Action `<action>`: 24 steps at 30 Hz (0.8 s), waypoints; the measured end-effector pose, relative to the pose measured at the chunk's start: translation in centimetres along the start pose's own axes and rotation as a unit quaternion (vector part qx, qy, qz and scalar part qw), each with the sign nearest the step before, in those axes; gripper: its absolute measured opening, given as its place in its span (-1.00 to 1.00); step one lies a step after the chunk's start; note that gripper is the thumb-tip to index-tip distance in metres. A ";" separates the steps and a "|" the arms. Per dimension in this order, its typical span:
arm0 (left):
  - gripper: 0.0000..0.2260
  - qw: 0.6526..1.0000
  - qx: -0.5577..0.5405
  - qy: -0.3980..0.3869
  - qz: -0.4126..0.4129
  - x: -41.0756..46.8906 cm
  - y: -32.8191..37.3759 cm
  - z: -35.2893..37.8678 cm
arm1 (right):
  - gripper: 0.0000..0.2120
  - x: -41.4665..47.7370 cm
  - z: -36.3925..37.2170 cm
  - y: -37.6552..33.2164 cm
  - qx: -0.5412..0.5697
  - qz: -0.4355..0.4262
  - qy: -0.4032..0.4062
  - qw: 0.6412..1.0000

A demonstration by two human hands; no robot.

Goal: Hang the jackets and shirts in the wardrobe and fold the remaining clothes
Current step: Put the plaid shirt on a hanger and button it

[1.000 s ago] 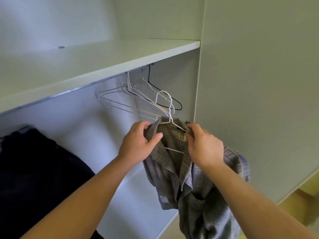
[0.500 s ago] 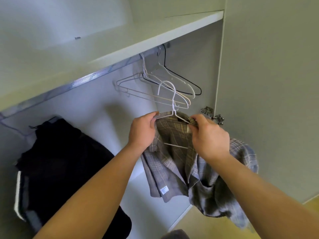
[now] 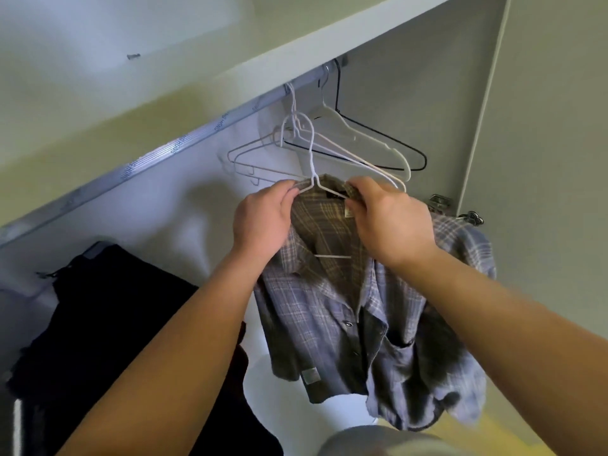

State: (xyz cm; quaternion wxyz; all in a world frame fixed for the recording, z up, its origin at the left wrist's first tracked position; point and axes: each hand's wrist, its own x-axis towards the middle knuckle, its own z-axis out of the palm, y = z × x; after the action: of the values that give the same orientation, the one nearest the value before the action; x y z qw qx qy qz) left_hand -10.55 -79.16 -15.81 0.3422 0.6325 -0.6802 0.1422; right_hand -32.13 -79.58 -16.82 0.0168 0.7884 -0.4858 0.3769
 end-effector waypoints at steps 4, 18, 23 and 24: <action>-0.77 0.999 -0.011 0.033 -0.038 2.7 -2.9 0.2 | -0.73 3.3 1.9 -1.9 -0.011 -0.013 0.015 1.000; -0.63 0.990 0.017 -0.055 -0.128 7.9 -7.0 0.5 | -0.69 11.5 5.7 -4.1 -0.014 0.014 0.027 0.999; -0.61 0.982 0.031 -0.095 -0.162 7.5 -7.4 1.3 | -0.69 11.8 7.2 -3.9 -0.015 0.010 0.000 1.000; -0.62 0.981 0.027 -0.103 -0.165 7.1 -7.6 1.5 | -0.71 11.5 7.6 -3.7 -0.015 0.010 -0.008 1.000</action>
State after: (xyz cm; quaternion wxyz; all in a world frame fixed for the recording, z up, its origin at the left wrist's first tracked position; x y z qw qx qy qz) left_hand -3.49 -86.76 -14.13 0.2714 0.7561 -0.5944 0.0363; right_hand -22.08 -89.30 -13.93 0.0209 0.7864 -0.4994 0.3629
